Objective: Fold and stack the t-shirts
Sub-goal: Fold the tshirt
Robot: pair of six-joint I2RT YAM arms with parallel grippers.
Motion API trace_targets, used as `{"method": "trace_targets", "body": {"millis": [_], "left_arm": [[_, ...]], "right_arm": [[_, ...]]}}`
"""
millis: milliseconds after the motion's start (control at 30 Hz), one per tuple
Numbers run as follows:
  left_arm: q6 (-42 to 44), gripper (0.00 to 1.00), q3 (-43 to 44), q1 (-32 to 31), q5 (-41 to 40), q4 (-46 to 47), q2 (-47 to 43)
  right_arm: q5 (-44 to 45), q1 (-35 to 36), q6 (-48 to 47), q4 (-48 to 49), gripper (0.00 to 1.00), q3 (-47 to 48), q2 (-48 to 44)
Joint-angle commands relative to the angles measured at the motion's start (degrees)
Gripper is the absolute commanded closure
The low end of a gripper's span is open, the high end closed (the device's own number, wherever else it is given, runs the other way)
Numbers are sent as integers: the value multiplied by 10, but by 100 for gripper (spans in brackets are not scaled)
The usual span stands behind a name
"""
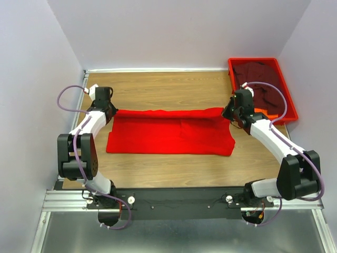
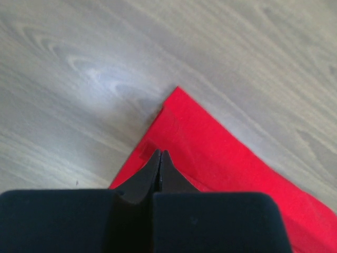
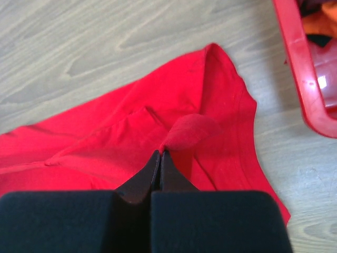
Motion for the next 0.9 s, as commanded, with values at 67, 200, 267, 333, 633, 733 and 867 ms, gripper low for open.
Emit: {"method": "trace_targets", "body": {"millis": [67,200,267,333,633,733,867], "left_arm": [[-24,100,-36,5,17,24,-12],[-37,100,-55,6,25,32,-10],[-41,100,-63,6,26,35,-9],[-46,100,-69,6,28,36,-9],[-60,100,-96,6,20,41,-22],[-63,100,-97,6,16,41,-25],[-58,100,-84,6,3,33,-31]], "right_arm": [[-34,-1,9,-12,100,-34,-10],[-48,-1,15,-11,100,-50,-5],[-51,-1,17,-10,100,-57,0],[-52,-1,18,-10,100,-61,3],[-55,-1,26,-3,99,-95,5],[-53,-1,28,2,99,-109,6],[-54,-1,28,4,99,-117,2]]}}
